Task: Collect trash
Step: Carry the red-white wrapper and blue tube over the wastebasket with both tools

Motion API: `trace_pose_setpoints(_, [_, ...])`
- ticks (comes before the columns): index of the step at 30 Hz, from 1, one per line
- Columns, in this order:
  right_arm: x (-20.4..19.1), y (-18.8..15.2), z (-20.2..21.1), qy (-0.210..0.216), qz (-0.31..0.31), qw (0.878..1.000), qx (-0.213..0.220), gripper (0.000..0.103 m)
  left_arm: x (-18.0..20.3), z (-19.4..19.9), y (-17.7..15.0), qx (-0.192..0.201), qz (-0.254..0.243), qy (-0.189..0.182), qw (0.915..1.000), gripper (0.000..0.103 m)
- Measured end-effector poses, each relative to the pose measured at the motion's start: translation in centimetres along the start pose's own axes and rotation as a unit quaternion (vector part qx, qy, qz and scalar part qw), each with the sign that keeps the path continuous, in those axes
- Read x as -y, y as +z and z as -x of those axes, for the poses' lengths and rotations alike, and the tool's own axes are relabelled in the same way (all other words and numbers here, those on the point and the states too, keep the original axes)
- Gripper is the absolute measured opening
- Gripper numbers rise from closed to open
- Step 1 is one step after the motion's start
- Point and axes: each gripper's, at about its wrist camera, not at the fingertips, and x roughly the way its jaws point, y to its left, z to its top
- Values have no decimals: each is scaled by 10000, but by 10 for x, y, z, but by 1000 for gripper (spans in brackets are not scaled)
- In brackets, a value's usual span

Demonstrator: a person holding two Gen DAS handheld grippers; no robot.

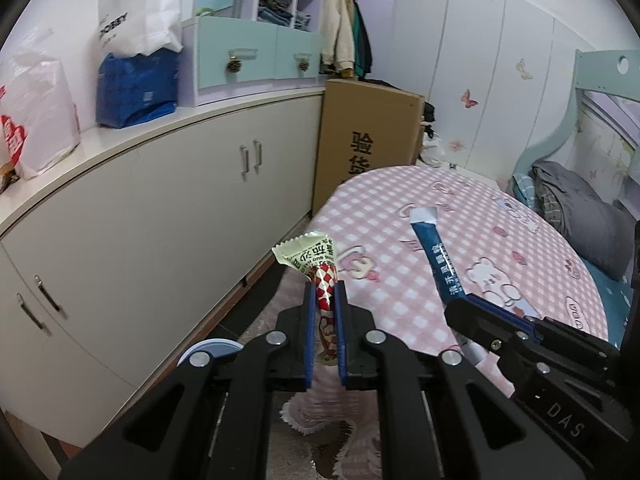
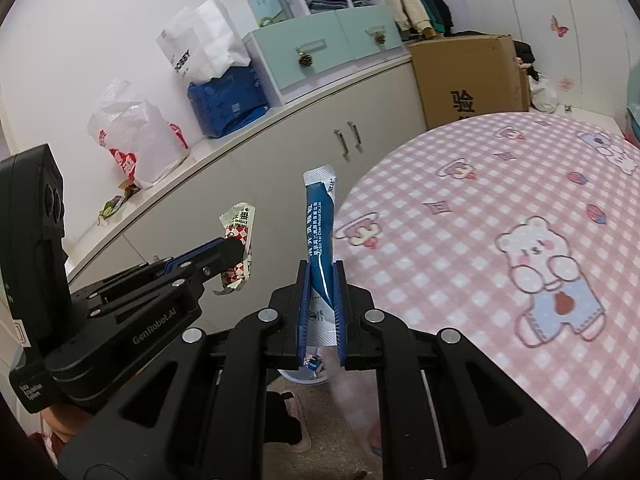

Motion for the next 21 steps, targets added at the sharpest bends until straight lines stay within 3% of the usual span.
trace_pose_setpoints(11, [-44, -4, -64, 197, 281, 9986, -405, 11, -75, -20, -11, -211, 551, 268, 9979, 8])
trace_pose_setpoints(21, [-71, -22, -143, 297, 433, 9943, -927, 11, -142, -68, -32, -694, 1015, 510, 9911, 8])
